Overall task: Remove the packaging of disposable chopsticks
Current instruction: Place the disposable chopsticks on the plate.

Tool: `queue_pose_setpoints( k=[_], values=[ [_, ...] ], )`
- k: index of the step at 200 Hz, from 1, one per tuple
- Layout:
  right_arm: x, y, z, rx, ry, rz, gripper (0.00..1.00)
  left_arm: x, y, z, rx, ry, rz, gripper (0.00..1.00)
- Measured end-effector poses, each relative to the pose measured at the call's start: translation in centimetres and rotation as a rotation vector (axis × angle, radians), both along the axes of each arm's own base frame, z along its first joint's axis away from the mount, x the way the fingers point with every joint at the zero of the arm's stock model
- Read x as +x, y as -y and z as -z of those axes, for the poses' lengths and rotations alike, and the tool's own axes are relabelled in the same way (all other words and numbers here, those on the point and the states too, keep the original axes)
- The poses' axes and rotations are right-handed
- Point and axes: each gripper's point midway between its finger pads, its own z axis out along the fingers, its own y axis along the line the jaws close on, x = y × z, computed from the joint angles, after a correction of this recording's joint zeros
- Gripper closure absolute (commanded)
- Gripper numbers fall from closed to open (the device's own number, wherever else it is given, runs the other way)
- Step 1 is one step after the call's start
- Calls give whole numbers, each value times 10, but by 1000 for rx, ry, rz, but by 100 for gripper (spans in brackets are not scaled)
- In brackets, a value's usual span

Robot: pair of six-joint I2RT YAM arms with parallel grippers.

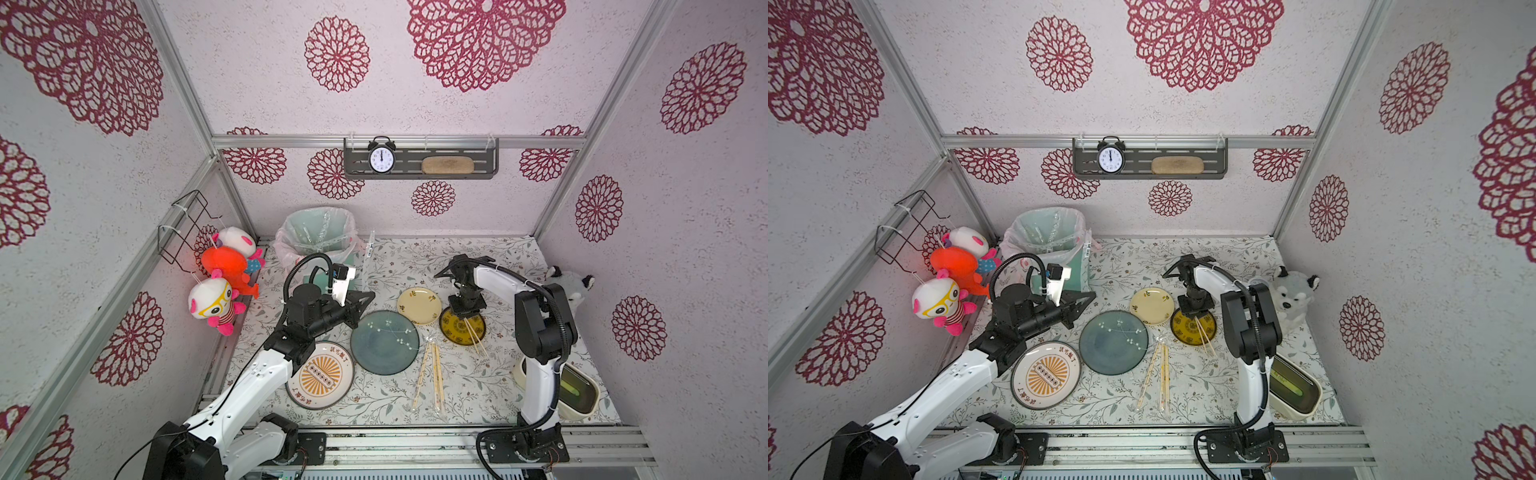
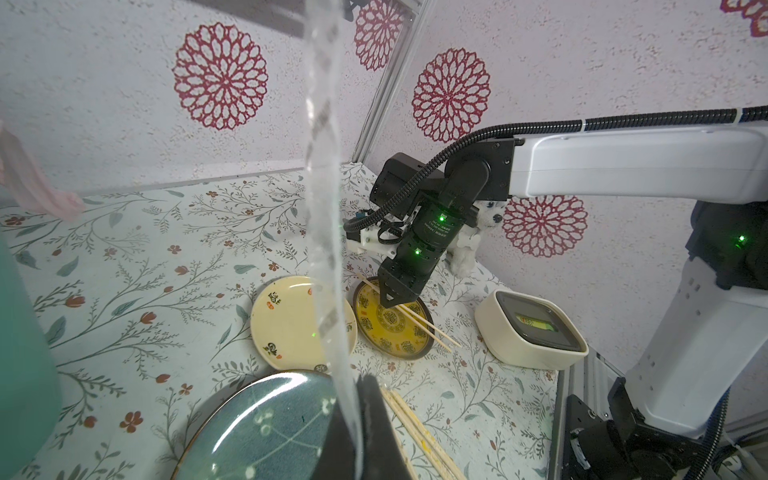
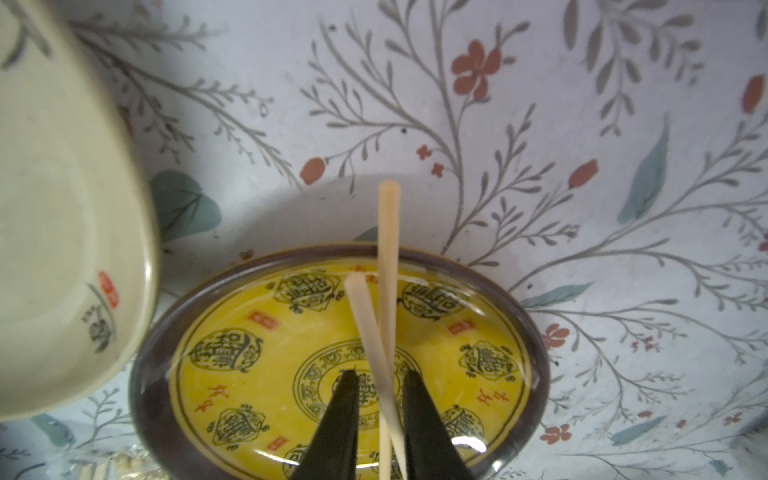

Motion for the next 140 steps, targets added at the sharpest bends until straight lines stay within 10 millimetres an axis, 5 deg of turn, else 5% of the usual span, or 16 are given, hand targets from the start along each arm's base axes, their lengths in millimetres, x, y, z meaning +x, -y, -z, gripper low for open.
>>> queue_pose_setpoints(
  k=[140],
  values=[
    [8,14,4,7,21,50,75,-2,0,4,1,-2,5,100]
  ],
)
